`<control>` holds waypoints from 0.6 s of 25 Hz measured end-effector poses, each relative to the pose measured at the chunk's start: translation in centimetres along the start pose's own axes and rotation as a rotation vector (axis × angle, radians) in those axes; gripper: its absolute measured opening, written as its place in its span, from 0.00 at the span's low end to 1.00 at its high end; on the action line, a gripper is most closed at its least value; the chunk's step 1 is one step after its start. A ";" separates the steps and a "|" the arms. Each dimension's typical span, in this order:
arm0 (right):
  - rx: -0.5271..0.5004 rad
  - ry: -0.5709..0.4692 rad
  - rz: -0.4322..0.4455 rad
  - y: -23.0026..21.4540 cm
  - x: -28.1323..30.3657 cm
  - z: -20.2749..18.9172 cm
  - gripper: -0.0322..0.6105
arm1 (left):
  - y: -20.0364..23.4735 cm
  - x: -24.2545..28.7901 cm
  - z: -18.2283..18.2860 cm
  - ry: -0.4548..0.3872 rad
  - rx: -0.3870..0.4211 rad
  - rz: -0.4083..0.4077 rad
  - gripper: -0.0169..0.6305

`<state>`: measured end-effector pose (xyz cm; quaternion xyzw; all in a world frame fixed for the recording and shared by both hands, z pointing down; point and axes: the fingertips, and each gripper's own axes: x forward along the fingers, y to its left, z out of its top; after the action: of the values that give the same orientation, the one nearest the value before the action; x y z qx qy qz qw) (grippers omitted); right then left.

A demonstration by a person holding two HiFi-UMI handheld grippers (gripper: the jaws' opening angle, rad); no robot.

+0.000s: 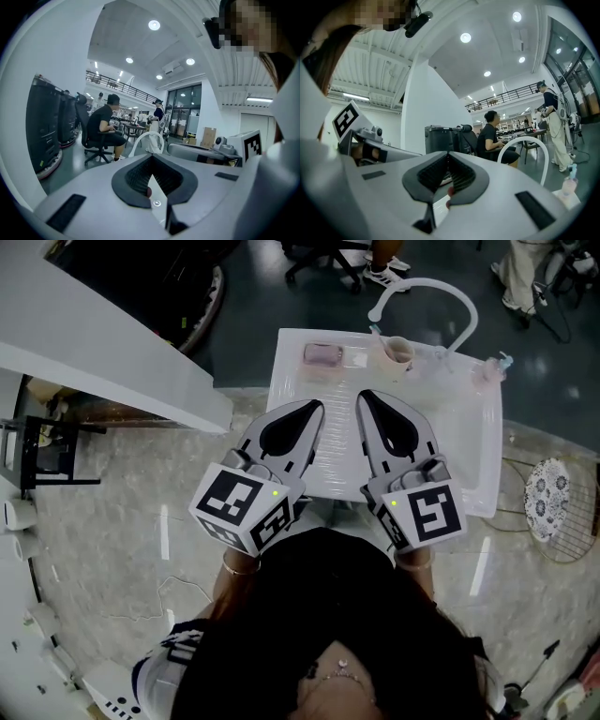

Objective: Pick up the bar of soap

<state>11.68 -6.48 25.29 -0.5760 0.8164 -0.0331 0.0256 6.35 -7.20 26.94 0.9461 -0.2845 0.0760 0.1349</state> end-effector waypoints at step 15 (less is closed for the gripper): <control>-0.071 0.082 0.006 -2.8 8.7 -2.1 0.06 | 8.0 3.8 1.4 0.006 -0.036 0.021 0.03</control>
<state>11.26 -15.59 27.61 -0.5723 0.8191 -0.0275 -0.0283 5.18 -15.99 28.12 0.9401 -0.2955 0.0752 0.1522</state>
